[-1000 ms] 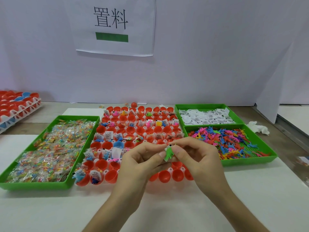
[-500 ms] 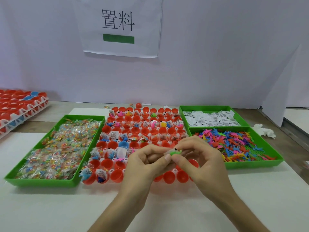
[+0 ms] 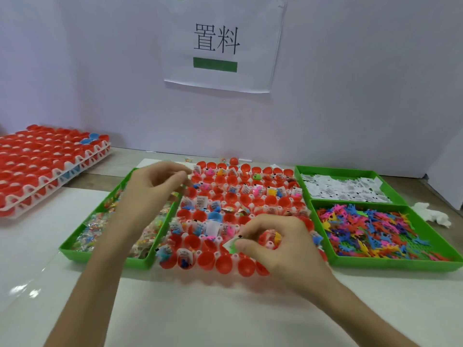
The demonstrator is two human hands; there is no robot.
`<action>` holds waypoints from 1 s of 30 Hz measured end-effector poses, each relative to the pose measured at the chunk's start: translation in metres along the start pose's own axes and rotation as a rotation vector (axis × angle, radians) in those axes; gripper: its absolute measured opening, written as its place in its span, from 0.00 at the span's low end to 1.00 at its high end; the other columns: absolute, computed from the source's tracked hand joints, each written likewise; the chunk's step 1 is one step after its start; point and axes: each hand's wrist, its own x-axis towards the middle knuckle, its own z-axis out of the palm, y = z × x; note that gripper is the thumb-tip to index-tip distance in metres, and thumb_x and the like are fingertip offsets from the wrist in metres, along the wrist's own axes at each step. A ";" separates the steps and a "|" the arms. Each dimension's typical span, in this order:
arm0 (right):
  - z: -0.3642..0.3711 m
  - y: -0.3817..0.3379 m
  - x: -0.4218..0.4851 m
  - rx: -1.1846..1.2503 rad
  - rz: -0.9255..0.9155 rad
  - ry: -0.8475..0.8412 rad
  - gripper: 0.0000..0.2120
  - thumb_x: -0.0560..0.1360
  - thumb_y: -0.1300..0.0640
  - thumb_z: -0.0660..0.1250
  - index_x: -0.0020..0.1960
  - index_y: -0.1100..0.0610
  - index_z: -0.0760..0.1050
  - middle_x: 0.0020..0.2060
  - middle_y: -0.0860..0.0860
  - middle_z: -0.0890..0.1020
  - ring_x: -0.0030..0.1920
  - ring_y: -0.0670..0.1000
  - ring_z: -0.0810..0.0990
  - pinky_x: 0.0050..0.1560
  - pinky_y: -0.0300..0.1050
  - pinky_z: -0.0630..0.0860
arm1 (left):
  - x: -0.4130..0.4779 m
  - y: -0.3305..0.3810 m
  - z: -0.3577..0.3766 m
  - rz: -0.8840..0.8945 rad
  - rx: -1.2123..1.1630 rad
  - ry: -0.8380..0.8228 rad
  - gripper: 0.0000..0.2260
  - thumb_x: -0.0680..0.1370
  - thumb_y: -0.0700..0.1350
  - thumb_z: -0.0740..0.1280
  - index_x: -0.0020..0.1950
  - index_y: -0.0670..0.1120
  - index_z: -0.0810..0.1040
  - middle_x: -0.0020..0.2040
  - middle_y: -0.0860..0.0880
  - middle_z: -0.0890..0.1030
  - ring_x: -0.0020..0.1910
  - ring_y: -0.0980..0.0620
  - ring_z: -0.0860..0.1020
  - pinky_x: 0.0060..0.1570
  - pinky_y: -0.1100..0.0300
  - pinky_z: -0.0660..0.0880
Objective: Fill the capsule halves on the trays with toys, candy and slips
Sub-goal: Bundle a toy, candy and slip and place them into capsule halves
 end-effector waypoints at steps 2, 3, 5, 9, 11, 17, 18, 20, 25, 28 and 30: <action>0.016 0.000 0.006 -0.062 -0.009 -0.057 0.03 0.71 0.57 0.77 0.40 0.50 0.85 0.36 0.42 0.84 0.41 0.45 0.82 0.42 0.32 0.75 | 0.010 -0.025 -0.011 -0.045 0.260 0.180 0.06 0.79 0.43 0.69 0.48 0.54 0.83 0.45 0.54 0.85 0.45 0.55 0.82 0.44 0.55 0.79; 0.024 0.001 0.009 -0.098 -0.012 -0.077 0.03 0.71 0.56 0.77 0.41 0.50 0.85 0.36 0.41 0.84 0.41 0.45 0.82 0.43 0.33 0.75 | 0.012 -0.038 -0.017 -0.084 0.348 0.222 0.05 0.79 0.44 0.69 0.49 0.54 0.83 0.48 0.53 0.84 0.47 0.54 0.81 0.45 0.53 0.79; 0.034 0.002 0.015 -0.146 -0.022 -0.093 0.01 0.72 0.55 0.76 0.42 0.50 0.85 0.36 0.40 0.83 0.42 0.43 0.81 0.44 0.32 0.75 | 0.012 -0.059 -0.025 -0.148 0.454 0.214 0.05 0.79 0.44 0.70 0.51 0.54 0.82 0.51 0.51 0.84 0.48 0.51 0.80 0.48 0.50 0.79; 0.045 0.008 0.023 -0.255 0.007 -0.178 0.02 0.73 0.52 0.75 0.44 0.49 0.85 0.36 0.38 0.82 0.43 0.39 0.80 0.45 0.28 0.73 | 0.015 -0.075 -0.032 -0.174 0.418 0.165 0.04 0.77 0.45 0.72 0.48 0.55 0.83 0.47 0.54 0.83 0.46 0.55 0.80 0.43 0.56 0.76; 0.047 0.010 0.022 -0.305 0.038 -0.199 0.02 0.74 0.51 0.75 0.43 0.48 0.85 0.37 0.39 0.83 0.44 0.38 0.80 0.45 0.26 0.71 | 0.016 -0.076 -0.033 -0.172 0.383 0.194 0.04 0.76 0.44 0.73 0.47 0.54 0.83 0.45 0.55 0.83 0.45 0.56 0.80 0.41 0.60 0.75; 0.052 0.007 0.023 -0.404 0.079 -0.247 0.03 0.74 0.53 0.74 0.41 0.49 0.82 0.36 0.39 0.80 0.43 0.39 0.78 0.47 0.30 0.71 | 0.014 -0.078 -0.026 -0.168 0.550 0.172 0.06 0.75 0.47 0.75 0.51 0.52 0.83 0.47 0.52 0.82 0.47 0.52 0.79 0.49 0.51 0.78; 0.053 0.005 0.024 -0.420 0.084 -0.264 0.04 0.74 0.54 0.74 0.41 0.49 0.82 0.36 0.39 0.80 0.42 0.40 0.78 0.52 0.35 0.73 | 0.013 -0.077 -0.026 -0.167 0.567 0.169 0.08 0.75 0.48 0.75 0.52 0.51 0.83 0.47 0.51 0.83 0.47 0.51 0.80 0.50 0.50 0.79; 0.054 0.001 0.027 -0.439 0.102 -0.298 0.04 0.74 0.56 0.73 0.42 0.50 0.81 0.36 0.41 0.79 0.40 0.41 0.77 0.59 0.46 0.74 | 0.013 -0.077 -0.025 -0.165 0.592 0.165 0.09 0.74 0.48 0.76 0.54 0.50 0.83 0.49 0.50 0.83 0.48 0.50 0.80 0.51 0.48 0.79; 0.050 -0.001 0.031 -0.415 0.132 -0.347 0.05 0.73 0.52 0.75 0.48 0.49 0.82 0.37 0.41 0.79 0.41 0.41 0.77 0.58 0.47 0.75 | 0.013 -0.074 -0.025 -0.160 0.627 0.155 0.11 0.75 0.47 0.76 0.56 0.50 0.84 0.49 0.49 0.83 0.49 0.49 0.79 0.51 0.48 0.79; 0.043 -0.001 0.032 -0.359 0.133 -0.399 0.07 0.73 0.48 0.74 0.50 0.48 0.82 0.40 0.42 0.81 0.42 0.42 0.80 0.51 0.42 0.78 | 0.014 -0.075 -0.024 -0.149 0.649 0.152 0.12 0.74 0.47 0.76 0.57 0.50 0.84 0.48 0.50 0.82 0.48 0.49 0.79 0.50 0.49 0.78; 0.034 0.001 0.035 -0.338 0.135 -0.390 0.08 0.74 0.44 0.73 0.49 0.47 0.82 0.40 0.42 0.82 0.43 0.41 0.80 0.42 0.36 0.77 | 0.014 -0.077 -0.025 -0.129 0.660 0.157 0.12 0.74 0.46 0.76 0.57 0.49 0.84 0.47 0.50 0.80 0.47 0.49 0.78 0.50 0.49 0.77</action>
